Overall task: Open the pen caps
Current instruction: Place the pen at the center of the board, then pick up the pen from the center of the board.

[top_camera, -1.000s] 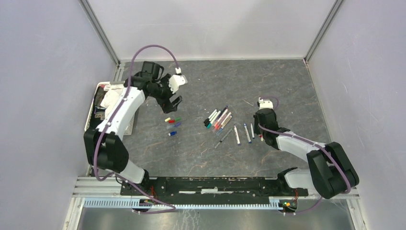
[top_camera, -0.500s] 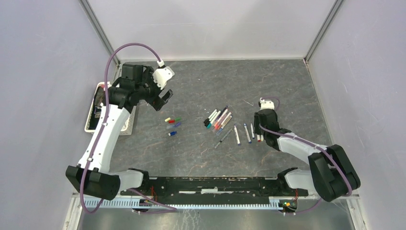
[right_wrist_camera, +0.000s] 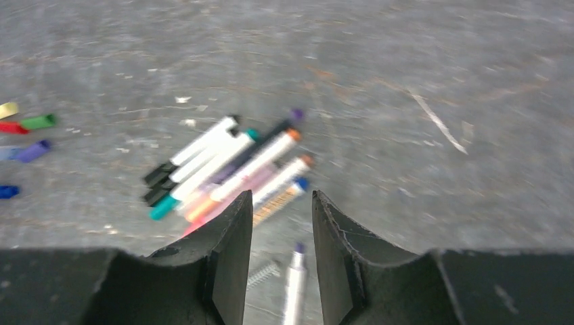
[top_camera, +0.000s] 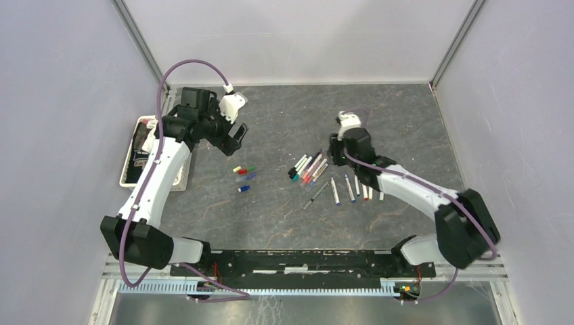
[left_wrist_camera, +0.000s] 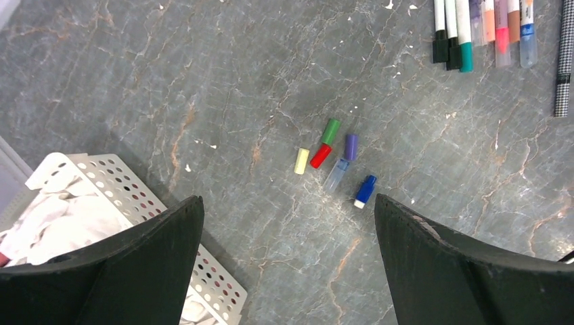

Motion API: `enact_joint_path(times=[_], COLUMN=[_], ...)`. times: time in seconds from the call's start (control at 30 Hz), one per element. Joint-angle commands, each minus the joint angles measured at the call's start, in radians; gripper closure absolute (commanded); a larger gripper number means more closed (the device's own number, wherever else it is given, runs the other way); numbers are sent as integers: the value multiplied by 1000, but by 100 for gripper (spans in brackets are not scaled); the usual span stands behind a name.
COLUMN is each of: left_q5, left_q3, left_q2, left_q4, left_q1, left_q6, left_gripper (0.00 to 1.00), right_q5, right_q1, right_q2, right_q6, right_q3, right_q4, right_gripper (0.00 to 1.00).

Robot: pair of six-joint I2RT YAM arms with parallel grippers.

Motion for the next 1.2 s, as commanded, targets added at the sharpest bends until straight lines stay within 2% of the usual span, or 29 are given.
enact_joint_path(times=[0.0,0.2,0.37,1.17], left_q5=[6,17,19,9], left_q3=[-2,-33,-56,-79], left_q2=[3,-5,-21,-48], left_q4=[22,21,19,19], left_q1=[8,9,9,9], left_q6=[-79,-86,-75,-51], left_gripper=[0,0,0,0], right_q5=[-26,-56,-88,-117], right_q1=[92,157,172,180], right_q2=[160,403,532,715], right_q6=[-5,14,41,105], right_q3=[176,406,488,587], right_q4=[-66,-136,-149,-163], right_gripper=[58,58,58,58])
